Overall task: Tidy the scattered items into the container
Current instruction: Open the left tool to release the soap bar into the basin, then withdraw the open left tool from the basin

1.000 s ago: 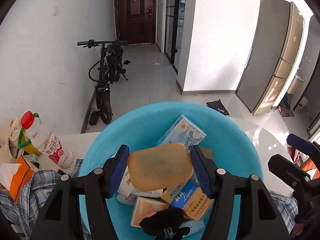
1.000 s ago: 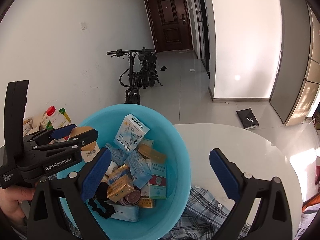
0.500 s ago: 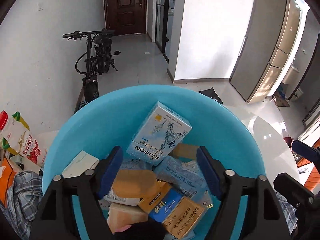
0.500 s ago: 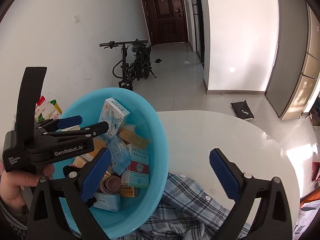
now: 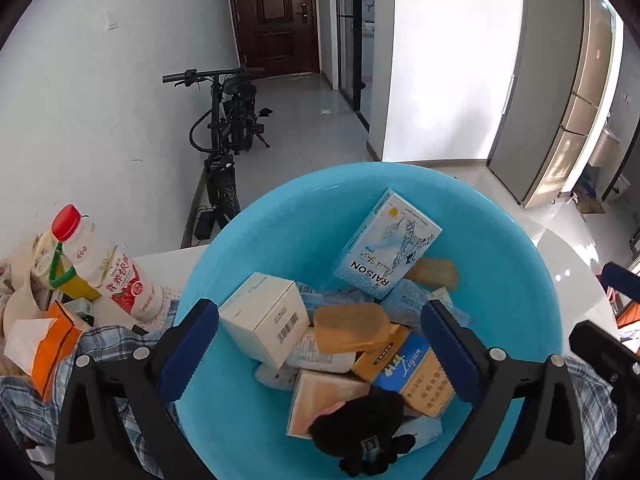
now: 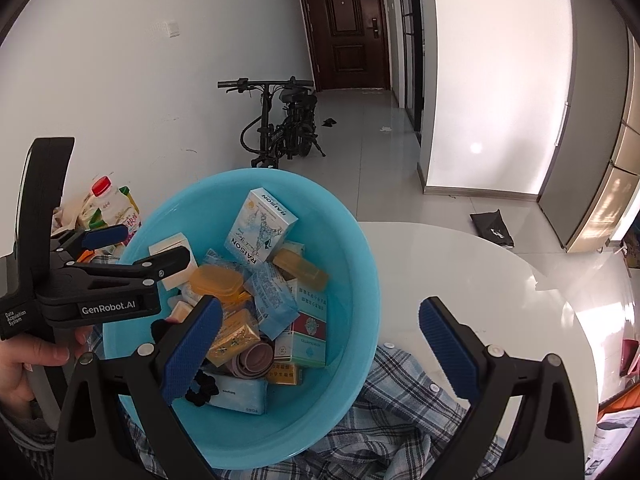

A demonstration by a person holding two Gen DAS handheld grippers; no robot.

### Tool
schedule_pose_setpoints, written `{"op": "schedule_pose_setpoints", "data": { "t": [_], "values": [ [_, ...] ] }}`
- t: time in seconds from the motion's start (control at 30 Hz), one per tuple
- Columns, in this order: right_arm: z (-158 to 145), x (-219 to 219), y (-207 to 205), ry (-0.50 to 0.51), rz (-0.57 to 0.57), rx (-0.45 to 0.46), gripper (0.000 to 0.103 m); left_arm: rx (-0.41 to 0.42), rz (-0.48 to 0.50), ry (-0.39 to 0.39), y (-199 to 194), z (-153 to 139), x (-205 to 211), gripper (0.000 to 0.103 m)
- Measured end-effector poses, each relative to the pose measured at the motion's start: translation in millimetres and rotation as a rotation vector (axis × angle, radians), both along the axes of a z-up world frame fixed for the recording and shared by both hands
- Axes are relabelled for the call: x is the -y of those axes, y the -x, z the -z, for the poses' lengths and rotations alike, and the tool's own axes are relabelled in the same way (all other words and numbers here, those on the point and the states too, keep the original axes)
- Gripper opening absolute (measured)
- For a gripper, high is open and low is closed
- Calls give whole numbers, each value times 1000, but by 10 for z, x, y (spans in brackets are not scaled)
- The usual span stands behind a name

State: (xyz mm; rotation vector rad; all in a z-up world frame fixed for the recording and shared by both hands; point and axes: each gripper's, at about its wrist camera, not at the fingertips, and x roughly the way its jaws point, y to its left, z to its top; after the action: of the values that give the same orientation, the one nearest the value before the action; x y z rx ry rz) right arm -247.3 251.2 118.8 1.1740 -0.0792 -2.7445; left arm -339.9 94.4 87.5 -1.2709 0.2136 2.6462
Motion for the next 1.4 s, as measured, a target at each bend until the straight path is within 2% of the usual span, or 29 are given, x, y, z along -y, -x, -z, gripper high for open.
{"op": "schedule_pose_setpoints", "data": {
  "t": [0.07, 0.2, 0.43, 0.63, 0.83, 1.03, 1.13, 1.27, 1.4],
  "values": [
    [-28, 19, -25, -4, 0, -1, 98, 5, -27, 11, -61, 0, 66, 102],
    [-54, 65, -77, -8, -5, 6, 98, 11, -41, -36, -198, -35, 205, 102],
    [-126, 189, -255, -24, -35, -10, 98, -21, -37, -22, -552, -114, 310, 102],
    [-94, 297, -368, -51, -61, -5, 98, -40, -45, -67, -893, -186, 458, 102],
    [-64, 345, -506, -26, -76, 2, 98, -44, -51, -54, -1118, -185, 562, 102],
    [-69, 383, -909, -46, -97, -47, 98, -81, -38, -79, -1532, -183, 661, 102],
    [-34, 378, -1134, -7, -118, -62, 98, -98, 0, -75, -1820, -136, 646, 102],
    [36, 368, -1402, 21, -138, -63, 98, -73, 41, -58, -2156, -3, 632, 102],
    [108, 361, -1669, 4, -163, -64, 98, -78, 61, -78, -2491, 96, 687, 102]
  ]
}}
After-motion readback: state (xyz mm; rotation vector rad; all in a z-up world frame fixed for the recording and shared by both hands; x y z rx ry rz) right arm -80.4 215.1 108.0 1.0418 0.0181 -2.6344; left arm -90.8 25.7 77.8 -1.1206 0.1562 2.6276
